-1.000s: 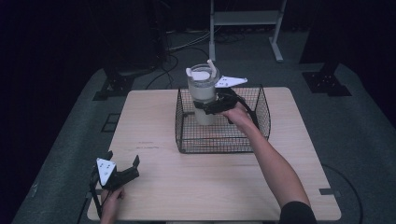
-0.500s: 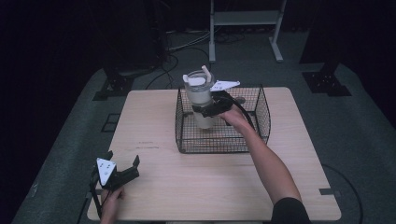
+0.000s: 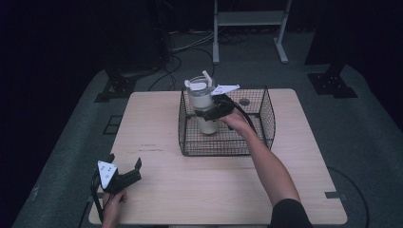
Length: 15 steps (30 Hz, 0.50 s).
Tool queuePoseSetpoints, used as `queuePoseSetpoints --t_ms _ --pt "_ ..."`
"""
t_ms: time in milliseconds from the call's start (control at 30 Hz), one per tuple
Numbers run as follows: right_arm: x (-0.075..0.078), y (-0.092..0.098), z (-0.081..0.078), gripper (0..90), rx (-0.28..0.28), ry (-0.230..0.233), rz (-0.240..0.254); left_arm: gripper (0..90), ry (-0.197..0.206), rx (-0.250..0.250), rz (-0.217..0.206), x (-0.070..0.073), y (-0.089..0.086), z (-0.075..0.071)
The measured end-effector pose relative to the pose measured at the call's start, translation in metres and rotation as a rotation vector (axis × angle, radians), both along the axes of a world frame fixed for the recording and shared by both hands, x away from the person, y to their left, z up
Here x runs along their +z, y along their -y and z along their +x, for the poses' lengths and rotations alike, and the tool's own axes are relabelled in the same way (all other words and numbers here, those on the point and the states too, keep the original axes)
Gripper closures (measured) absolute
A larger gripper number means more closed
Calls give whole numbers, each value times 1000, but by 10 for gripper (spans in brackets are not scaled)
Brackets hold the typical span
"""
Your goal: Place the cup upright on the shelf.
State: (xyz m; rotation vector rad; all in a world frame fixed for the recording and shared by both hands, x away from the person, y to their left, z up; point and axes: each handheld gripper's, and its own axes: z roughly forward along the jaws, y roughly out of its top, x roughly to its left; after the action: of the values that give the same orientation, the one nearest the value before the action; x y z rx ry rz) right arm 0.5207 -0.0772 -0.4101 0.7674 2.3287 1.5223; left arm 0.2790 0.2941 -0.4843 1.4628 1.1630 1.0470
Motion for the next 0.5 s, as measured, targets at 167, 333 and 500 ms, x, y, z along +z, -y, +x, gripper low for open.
queuePoseSetpoints --t_ms 167,333,500 --pt "-5 -1 3 84 -3 -1 -24 0 0 -2 -3 0 0 0" --pt "-8 -1 5 84 -4 -9 -30 0 0 -2 -4 0 0 0" --pt "-11 -2 7 84 -6 -15 -23 0 0 -4 -1 0 0 0"
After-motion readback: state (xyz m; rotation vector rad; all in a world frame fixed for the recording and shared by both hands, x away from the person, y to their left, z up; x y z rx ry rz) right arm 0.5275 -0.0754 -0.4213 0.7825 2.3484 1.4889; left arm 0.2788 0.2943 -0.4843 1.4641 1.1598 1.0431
